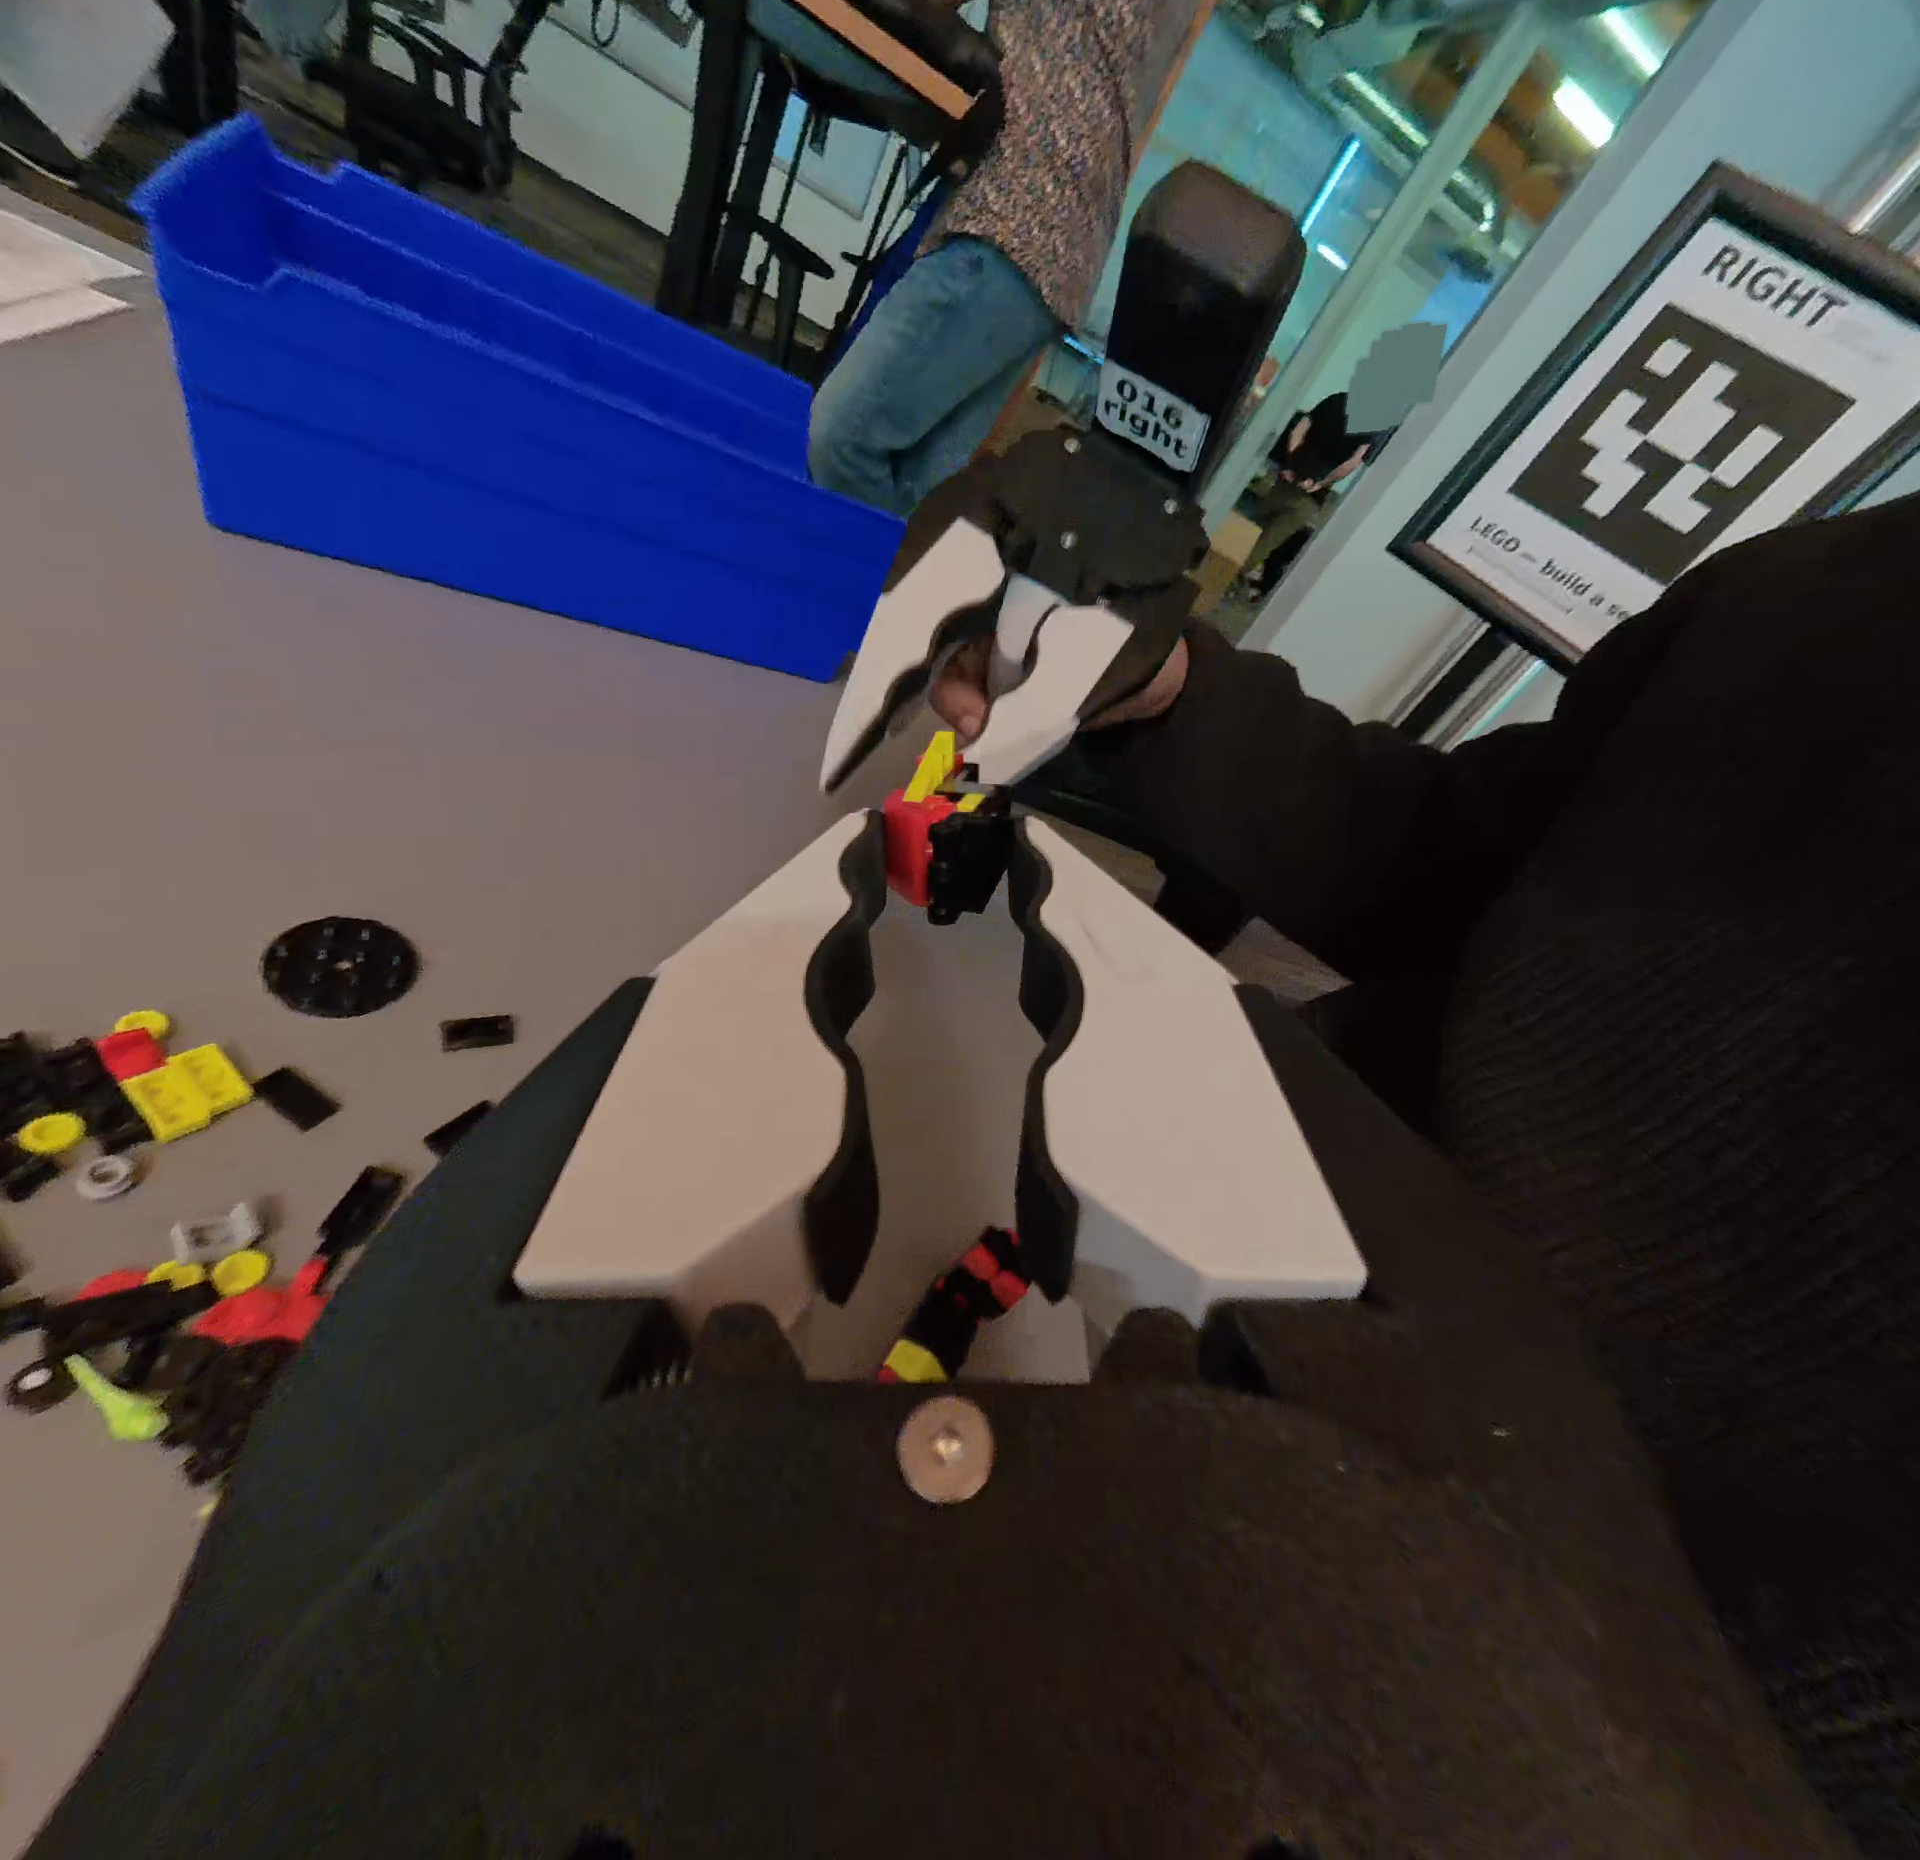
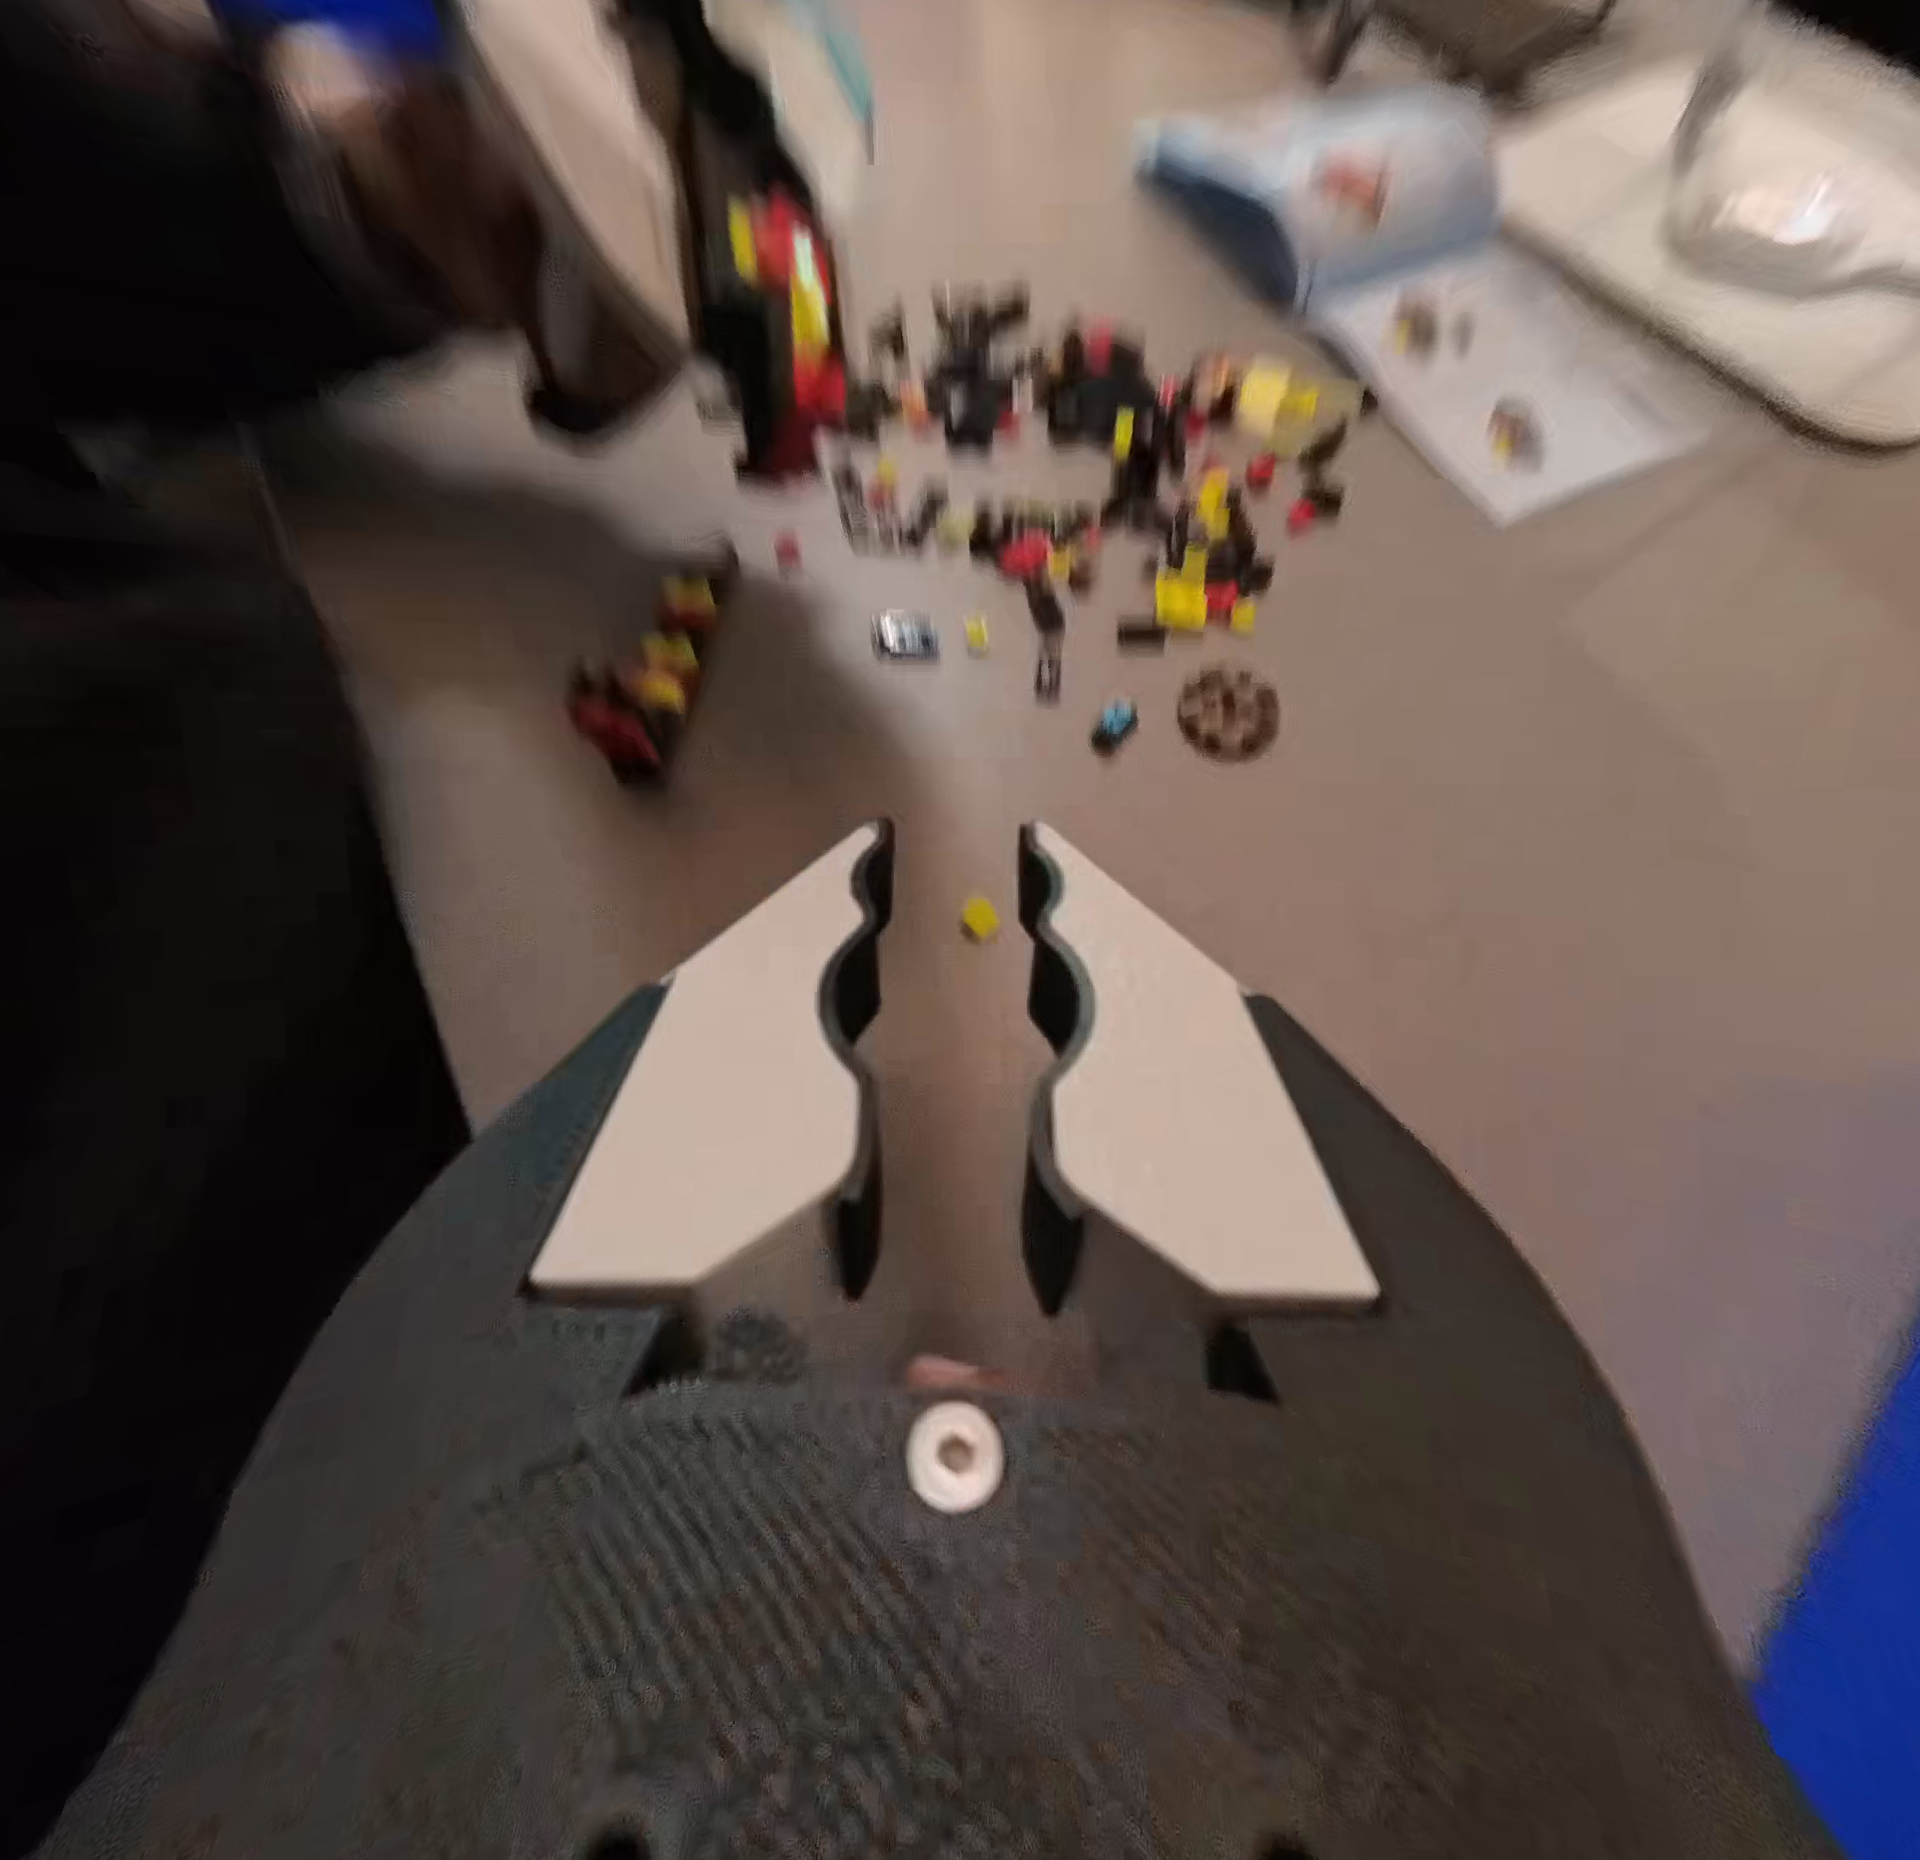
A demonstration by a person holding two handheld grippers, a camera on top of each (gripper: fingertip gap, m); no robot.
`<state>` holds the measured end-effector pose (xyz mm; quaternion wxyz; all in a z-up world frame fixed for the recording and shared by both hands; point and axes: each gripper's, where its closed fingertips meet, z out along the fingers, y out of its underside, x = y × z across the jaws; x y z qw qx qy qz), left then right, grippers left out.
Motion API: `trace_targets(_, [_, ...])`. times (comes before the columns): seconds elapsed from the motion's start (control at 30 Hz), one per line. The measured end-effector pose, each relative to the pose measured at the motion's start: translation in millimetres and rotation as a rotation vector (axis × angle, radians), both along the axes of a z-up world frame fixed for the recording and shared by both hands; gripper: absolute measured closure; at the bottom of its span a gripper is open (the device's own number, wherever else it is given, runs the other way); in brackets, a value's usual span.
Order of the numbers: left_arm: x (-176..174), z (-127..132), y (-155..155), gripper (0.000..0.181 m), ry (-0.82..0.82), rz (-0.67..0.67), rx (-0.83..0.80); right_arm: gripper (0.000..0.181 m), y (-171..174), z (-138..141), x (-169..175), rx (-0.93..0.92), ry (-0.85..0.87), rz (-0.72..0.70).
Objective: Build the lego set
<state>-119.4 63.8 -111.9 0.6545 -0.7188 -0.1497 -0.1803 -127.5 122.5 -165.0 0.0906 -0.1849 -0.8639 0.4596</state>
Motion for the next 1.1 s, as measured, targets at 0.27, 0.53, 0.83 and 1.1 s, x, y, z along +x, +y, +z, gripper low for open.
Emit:
trace_targets(0.27, [6,-27,-4,0.160,0.156,-0.043,-0.156,0.167,-7,-59,7,0.292,0.033,0.273])
trace_targets(0.53, [12,-37,1,0.160,0.179,-0.063,-0.190,0.168,-10,-61,-8,0.267,0.002,0.397])
trace_targets(0.83, [6,-43,-2,0.160,0.138,-0.025,-0.198,0.176,-12,-74,-9,0.314,0.002,0.417])
trace_targets(1.1, [1,-43,-6,0.161,0.147,0.020,-0.205,0.181,-32,-22,-14,0.101,0.012,0.334])
